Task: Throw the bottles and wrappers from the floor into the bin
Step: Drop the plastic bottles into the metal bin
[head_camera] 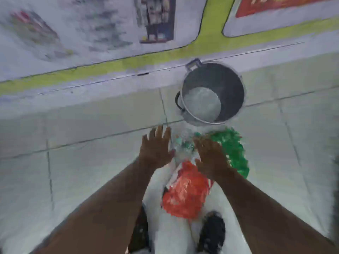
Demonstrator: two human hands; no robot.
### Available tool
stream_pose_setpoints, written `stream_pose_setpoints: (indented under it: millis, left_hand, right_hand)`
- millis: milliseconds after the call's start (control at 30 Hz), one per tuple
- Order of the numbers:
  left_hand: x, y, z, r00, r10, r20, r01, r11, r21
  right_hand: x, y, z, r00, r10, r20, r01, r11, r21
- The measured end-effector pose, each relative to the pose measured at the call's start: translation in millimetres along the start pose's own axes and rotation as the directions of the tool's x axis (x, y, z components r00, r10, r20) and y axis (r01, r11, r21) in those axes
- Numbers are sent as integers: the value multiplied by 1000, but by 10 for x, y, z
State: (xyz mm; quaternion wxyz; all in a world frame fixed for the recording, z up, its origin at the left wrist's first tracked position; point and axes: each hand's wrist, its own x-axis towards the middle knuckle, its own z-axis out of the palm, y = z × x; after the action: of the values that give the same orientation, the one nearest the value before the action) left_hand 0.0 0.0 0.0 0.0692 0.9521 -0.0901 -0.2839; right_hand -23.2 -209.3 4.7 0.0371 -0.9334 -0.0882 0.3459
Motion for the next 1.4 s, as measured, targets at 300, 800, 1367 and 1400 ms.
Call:
stream_pose_setpoints:
  millis: [300,800,1367,1400]
  left_hand:
    - [780,106,1040,995,-32,100,40,996,-84]
    - [367,-498,686,947,-292,-133,246,927,-285]
    - [665,897,-1387,895,-82,-438,-78,939,-336]
    - [695,939,-1386,891,-77,-448,-84,941,-328]
  right_hand:
    - [786,206,774,965,-239,-105,193,925,-328]
    - [573,-65,569,919,-290,-267,287,957,-50]
    - [-371,894,-1521,748,126,-652,75,959,272]
    - [-333,946,-1597,736,125,-665,59,967,247]
